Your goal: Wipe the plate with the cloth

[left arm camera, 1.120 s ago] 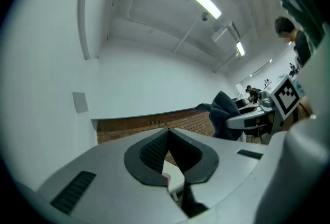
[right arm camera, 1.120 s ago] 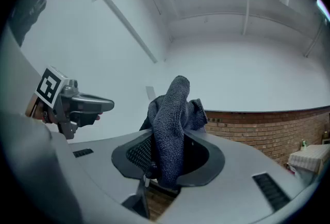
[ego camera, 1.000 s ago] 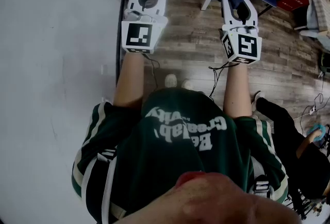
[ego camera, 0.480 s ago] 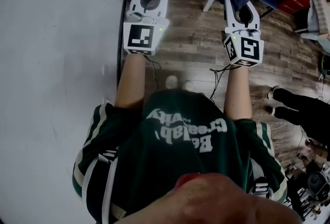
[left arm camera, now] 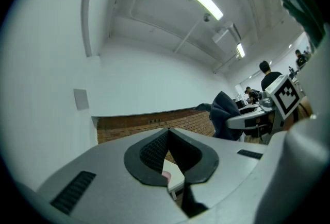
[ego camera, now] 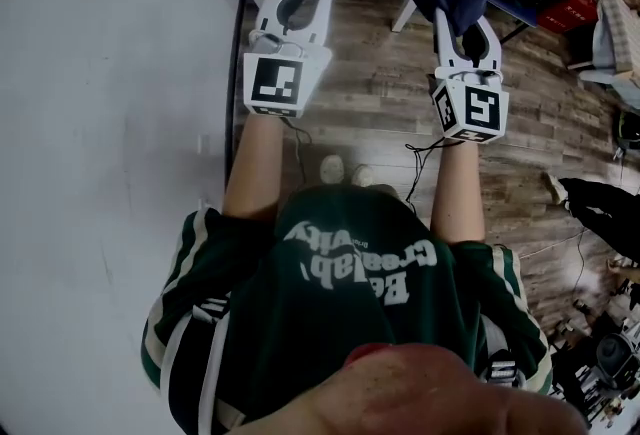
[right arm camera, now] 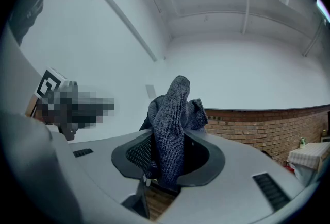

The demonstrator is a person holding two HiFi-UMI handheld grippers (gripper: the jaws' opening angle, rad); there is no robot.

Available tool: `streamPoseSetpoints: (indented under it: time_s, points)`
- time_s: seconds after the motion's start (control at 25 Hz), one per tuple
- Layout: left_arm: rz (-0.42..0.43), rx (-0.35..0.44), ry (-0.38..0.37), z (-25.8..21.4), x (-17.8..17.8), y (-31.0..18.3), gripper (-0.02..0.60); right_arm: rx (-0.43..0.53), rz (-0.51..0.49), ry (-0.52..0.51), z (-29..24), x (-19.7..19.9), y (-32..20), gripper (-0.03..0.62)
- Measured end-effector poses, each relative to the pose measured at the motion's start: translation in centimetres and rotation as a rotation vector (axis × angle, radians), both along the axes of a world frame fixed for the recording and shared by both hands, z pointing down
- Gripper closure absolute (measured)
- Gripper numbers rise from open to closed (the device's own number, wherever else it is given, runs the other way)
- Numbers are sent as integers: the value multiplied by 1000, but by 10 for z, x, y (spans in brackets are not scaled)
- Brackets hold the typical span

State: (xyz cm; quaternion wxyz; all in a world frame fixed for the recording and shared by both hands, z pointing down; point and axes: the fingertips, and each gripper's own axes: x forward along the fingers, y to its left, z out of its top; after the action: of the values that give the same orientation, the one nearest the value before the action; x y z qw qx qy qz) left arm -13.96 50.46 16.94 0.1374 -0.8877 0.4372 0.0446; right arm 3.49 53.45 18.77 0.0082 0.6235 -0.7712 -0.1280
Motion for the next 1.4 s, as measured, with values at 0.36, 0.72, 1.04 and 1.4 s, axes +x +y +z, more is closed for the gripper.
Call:
streamPoseSetpoints:
  time_s: [0.36,0.72,1.04,1.4]
  points:
    - [3,23,-11,-6,-12,-12,578,14,-2,6,-4,-14,-10,476]
    - [2,32,-25,0,3,-59,578,35,-18,-1,3,-2,-57,476]
    - [-26,41,-48,19,40,-165,578,59,-54,-11,15,32,-175,476]
    - [-62,35,-39,2,113,-339,578,35,-128,7,2,91,-359,474]
